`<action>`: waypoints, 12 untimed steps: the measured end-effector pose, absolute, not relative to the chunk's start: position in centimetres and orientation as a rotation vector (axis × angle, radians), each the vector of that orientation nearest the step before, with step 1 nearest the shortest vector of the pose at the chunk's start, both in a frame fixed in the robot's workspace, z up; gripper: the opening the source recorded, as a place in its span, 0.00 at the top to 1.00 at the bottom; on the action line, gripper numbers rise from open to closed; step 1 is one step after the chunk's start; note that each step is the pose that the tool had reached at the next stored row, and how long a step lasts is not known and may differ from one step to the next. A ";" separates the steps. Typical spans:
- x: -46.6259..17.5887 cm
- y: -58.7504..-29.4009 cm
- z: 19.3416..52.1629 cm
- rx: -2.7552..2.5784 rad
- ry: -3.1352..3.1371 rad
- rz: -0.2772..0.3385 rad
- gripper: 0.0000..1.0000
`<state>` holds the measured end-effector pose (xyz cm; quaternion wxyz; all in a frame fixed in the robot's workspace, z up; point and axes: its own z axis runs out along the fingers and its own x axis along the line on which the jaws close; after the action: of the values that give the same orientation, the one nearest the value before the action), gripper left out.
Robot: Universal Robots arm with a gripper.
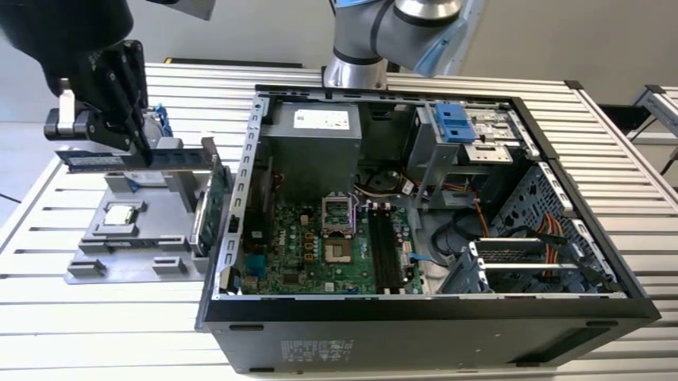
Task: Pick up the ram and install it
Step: 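Pick up the ram and move it above insertion slot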
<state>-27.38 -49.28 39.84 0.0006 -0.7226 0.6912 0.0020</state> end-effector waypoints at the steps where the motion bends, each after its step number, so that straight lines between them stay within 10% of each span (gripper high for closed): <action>1: -27.3 -49.3 39.8 -2.269 2.171 0.006 1.00; 12: -26.1 -49.3 39.8 -2.269 2.171 0.006 1.00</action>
<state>-26.09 -49.27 39.84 0.0007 -0.7226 0.6912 0.0020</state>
